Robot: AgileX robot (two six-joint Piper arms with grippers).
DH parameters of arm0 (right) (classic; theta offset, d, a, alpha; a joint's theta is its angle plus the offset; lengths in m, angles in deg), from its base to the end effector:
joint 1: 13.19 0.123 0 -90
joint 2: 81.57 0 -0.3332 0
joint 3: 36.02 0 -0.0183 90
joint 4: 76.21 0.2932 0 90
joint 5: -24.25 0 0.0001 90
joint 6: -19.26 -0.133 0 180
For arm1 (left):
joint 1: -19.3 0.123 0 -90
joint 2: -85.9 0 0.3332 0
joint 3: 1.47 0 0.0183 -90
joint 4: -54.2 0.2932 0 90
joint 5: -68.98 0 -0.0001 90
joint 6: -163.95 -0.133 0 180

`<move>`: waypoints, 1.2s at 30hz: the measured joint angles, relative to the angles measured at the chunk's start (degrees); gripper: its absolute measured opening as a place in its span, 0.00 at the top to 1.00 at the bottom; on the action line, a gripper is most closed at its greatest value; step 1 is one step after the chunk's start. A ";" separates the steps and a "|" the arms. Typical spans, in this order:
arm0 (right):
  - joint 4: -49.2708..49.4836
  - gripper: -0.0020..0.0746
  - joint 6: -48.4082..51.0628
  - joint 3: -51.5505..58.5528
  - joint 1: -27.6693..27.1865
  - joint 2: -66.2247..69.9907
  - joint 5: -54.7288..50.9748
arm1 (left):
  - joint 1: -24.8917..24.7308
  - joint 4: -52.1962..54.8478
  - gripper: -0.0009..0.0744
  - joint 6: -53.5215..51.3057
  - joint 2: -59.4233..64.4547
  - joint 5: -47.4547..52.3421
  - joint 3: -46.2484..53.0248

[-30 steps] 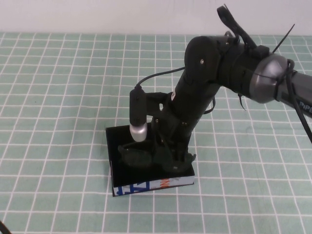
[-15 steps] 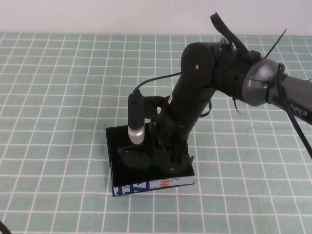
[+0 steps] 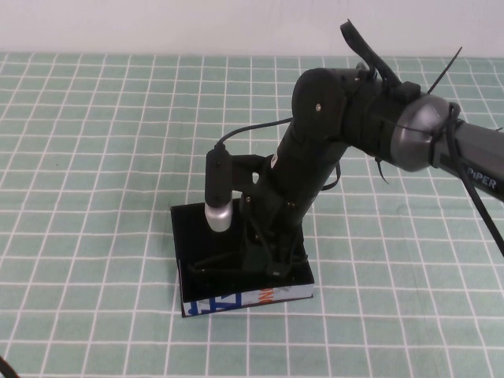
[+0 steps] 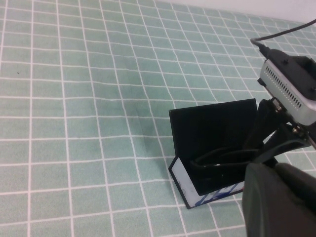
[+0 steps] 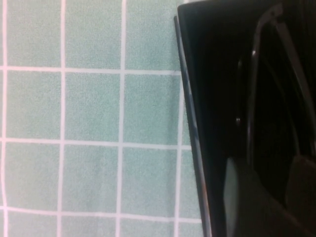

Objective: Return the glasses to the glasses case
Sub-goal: Place the glasses in the glasses case

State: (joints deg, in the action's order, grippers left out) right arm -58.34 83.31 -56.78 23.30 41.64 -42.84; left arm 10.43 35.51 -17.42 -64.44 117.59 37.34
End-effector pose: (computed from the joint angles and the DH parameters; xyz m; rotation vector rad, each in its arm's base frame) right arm 0.3781 0.3264 0.2314 -2.1194 1.9404 0.3567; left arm 0.0869 -0.0459 0.3568 0.1140 2.0304 -0.4667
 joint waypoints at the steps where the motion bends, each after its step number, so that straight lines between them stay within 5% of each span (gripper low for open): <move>1: 0.14 0.74 0.00 0.00 0.00 0.00 0.32 | 0.00 0.00 0.99 0.00 0.00 0.00 0.00; 8: 2.58 0.76 0.00 0.00 0.00 -0.48 0.66 | 0.00 0.12 0.99 0.00 0.00 0.00 0.00; 16: 2.89 0.97 -1.63 0.14 0.00 -4.95 -2.49 | 0.00 0.23 0.99 0.00 0.00 0.00 0.00; 36: -0.85 0.99 -2.84 8.79 0.00 -1.02 7.90 | 0.00 0.23 0.99 0.00 0.00 0.41 0.00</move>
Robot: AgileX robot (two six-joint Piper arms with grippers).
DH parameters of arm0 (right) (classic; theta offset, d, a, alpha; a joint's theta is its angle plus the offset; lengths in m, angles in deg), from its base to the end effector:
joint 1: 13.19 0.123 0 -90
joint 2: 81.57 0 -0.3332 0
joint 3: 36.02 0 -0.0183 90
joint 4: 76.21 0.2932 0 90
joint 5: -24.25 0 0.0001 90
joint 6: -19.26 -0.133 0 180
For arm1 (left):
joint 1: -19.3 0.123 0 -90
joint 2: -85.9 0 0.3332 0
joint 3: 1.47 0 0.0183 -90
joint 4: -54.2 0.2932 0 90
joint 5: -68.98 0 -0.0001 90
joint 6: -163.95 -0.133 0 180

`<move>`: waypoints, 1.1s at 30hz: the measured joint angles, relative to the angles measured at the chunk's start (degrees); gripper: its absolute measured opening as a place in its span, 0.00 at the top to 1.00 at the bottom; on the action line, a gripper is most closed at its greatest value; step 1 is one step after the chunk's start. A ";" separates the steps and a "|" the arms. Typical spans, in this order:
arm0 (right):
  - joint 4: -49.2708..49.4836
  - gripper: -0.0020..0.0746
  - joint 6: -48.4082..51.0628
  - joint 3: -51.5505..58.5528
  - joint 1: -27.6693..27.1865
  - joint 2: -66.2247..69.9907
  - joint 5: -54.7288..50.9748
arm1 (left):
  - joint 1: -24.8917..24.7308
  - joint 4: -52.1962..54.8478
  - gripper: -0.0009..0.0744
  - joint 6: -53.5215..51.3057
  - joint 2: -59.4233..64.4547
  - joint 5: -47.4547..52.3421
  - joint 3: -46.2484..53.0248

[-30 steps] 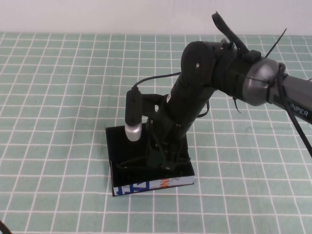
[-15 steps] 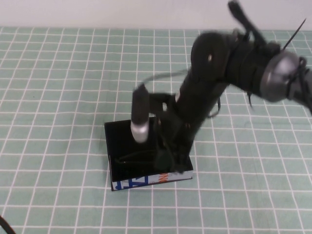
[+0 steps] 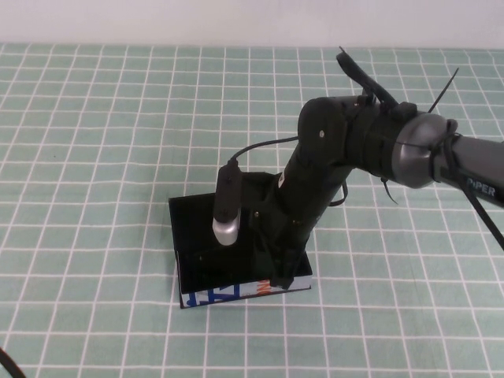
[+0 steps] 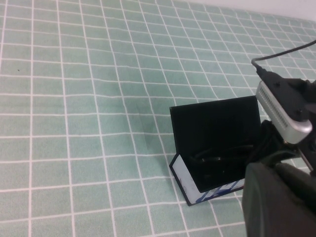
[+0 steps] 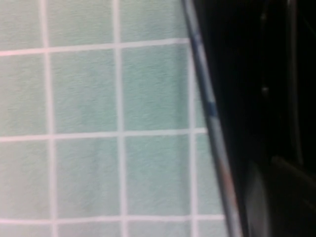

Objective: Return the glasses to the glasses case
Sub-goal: Place the glasses in the glasses case

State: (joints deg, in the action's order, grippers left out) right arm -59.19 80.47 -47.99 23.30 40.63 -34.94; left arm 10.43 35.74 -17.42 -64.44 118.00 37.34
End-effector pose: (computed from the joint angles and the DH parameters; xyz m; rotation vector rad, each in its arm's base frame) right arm 0.3701 0.3153 0.1947 -2.0470 2.0366 0.3246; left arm 0.0865 -0.0457 0.3558 0.1168 2.0377 -0.4624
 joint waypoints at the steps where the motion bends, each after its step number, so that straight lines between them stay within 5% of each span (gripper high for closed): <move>1: -0.45 0.99 -0.47 0.00 0.00 0.00 0.72 | 0.00 0.00 0.99 -0.10 0.00 0.00 0.00; 33: 0.98 0.99 -1.70 -4.10 -0.20 3.82 2.85 | 0.00 0.00 0.99 -0.04 0.00 1.28 0.00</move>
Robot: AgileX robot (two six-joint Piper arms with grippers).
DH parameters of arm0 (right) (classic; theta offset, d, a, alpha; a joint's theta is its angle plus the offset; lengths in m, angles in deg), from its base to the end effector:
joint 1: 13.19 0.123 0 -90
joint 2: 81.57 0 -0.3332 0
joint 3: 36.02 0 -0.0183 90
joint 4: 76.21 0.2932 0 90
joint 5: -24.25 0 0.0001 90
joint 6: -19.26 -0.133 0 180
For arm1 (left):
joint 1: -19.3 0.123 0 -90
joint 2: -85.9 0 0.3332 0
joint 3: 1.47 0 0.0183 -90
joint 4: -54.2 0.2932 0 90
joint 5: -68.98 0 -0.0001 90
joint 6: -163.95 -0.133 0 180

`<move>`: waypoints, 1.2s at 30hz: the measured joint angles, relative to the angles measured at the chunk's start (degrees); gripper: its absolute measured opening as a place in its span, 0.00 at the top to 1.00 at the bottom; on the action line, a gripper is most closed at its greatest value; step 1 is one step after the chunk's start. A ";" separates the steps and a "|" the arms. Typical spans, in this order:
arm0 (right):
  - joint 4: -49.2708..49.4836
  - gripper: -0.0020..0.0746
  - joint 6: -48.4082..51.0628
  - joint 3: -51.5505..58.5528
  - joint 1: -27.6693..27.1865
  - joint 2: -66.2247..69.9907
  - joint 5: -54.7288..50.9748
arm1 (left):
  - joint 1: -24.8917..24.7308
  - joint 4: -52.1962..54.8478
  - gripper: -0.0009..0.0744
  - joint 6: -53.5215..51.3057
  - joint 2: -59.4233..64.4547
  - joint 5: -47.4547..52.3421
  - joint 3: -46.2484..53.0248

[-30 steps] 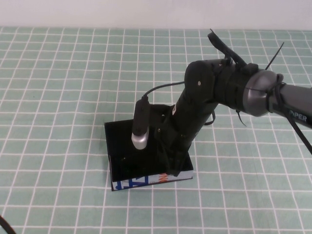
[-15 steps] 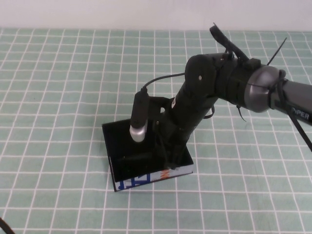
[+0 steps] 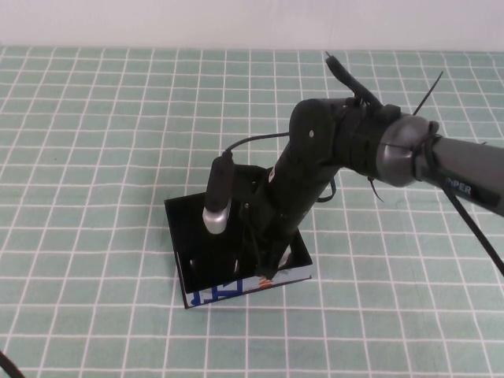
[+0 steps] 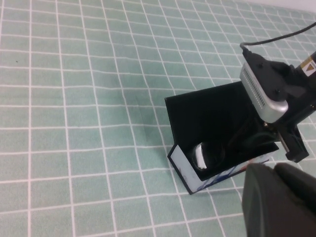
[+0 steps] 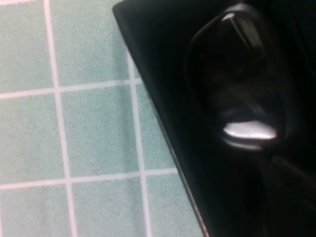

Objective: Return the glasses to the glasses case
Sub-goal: Place the glasses in the glasses case, then close the glasses case

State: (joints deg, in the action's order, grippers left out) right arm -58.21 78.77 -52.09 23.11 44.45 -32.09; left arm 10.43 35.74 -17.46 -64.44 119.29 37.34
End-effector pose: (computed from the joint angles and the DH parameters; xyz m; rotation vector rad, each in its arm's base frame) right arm 0.3916 0.3301 0.1855 -1.9617 2.0464 0.3260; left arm 0.0850 -0.0461 0.3533 0.1236 2.0596 -0.4631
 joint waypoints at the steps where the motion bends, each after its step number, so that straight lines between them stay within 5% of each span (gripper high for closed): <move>1: 0.00 0.99 0.00 0.00 0.00 0.00 0.05 | 0.00 0.00 0.99 0.00 0.00 0.12 0.00; 20: -0.19 0.99 -2.59 6.48 -1.80 -20.22 -0.57 | -0.04 -0.15 0.99 -3.06 1.23 -3.37 0.00; 28: -2.75 0.99 -4.05 24.19 -1.80 -30.13 15.48 | -0.04 -14.16 0.99 -22.59 14.02 -2.92 0.00; 36: -5.04 0.99 -15.42 23.23 -8.27 -29.17 28.59 | -0.63 -29.72 0.99 -42.40 31.02 -0.34 0.54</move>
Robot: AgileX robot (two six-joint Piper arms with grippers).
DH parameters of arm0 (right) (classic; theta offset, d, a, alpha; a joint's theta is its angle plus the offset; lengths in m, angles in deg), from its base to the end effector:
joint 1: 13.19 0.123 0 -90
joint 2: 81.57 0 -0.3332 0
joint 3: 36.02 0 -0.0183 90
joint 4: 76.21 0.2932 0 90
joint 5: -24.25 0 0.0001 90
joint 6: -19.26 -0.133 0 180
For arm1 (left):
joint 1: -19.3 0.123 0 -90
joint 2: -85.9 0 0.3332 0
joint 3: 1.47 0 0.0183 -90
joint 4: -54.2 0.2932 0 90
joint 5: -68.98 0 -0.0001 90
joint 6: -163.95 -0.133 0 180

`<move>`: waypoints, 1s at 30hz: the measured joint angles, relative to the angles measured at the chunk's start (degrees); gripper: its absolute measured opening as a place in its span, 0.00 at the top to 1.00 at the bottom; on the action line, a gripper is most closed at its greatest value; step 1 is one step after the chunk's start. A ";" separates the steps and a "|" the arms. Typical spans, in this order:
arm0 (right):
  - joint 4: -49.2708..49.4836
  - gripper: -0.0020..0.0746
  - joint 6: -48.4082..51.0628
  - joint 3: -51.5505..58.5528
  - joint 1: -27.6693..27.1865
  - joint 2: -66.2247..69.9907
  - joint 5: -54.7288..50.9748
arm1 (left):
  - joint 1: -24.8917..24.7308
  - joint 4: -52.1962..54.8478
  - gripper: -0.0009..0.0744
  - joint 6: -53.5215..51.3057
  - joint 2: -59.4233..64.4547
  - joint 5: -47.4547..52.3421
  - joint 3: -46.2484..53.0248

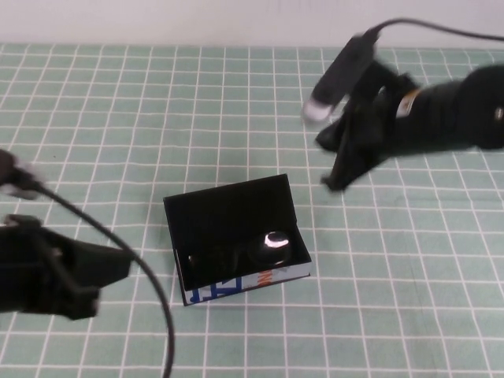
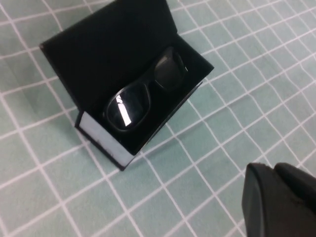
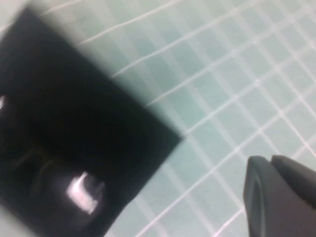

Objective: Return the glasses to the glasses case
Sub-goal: Close the glasses case

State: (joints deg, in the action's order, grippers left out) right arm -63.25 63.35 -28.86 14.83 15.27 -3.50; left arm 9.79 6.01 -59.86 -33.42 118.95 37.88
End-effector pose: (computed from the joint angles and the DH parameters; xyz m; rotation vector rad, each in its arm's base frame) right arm 0.3714 0.2134 0.3135 -1.1996 1.9452 0.0783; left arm 0.1858 -0.1081 0.2987 0.6296 2.2584 -0.7405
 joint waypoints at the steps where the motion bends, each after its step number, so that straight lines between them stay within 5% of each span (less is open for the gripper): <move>1: 1.18 0.99 -0.77 -1.34 -1.42 1.07 0.00 | -0.85 -0.92 0.99 -1.17 1.46 -1.41 0.30; 8: 15.78 0.99 -1.06 -13.77 -9.92 12.31 -7.66 | -15.14 -6.16 0.99 -3.22 8.00 -19.29 6.14; 19: 29.99 0.99 4.77 -32.40 -11.10 30.55 -20.98 | -45.65 -14.86 0.99 -3.69 22.66 -57.69 10.62; 30: 30.42 0.99 5.24 -33.08 -11.10 38.90 -22.45 | -48.00 -7.18 0.99 9.43 36.39 -70.62 10.12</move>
State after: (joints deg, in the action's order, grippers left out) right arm -32.83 68.59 -61.94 3.73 54.18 -25.95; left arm -38.21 -1.16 -50.43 2.97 48.33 48.00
